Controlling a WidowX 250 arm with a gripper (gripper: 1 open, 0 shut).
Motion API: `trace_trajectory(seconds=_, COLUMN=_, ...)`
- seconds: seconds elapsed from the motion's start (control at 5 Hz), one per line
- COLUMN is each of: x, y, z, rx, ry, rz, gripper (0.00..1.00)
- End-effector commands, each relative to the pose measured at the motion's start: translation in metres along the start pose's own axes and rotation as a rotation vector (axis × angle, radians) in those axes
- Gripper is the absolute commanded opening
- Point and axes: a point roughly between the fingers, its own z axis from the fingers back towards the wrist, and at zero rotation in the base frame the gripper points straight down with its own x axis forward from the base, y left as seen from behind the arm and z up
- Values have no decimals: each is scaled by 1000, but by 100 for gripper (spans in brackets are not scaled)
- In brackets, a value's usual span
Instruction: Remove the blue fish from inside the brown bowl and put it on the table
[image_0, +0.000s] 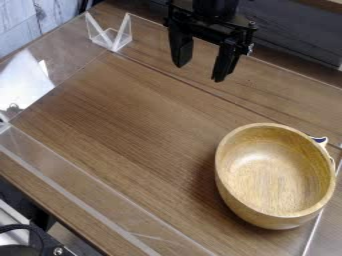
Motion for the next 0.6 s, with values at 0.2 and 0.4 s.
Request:
trace_trajectory(seconds=0.2, x=12, y=6, z=-2, rx=17, ry=-17, rz=-39, gripper=100)
trace_trajectory(seconds=0.4, x=13, y=5, z=-7, rx=15, ry=-10, rz=-43, gripper=100)
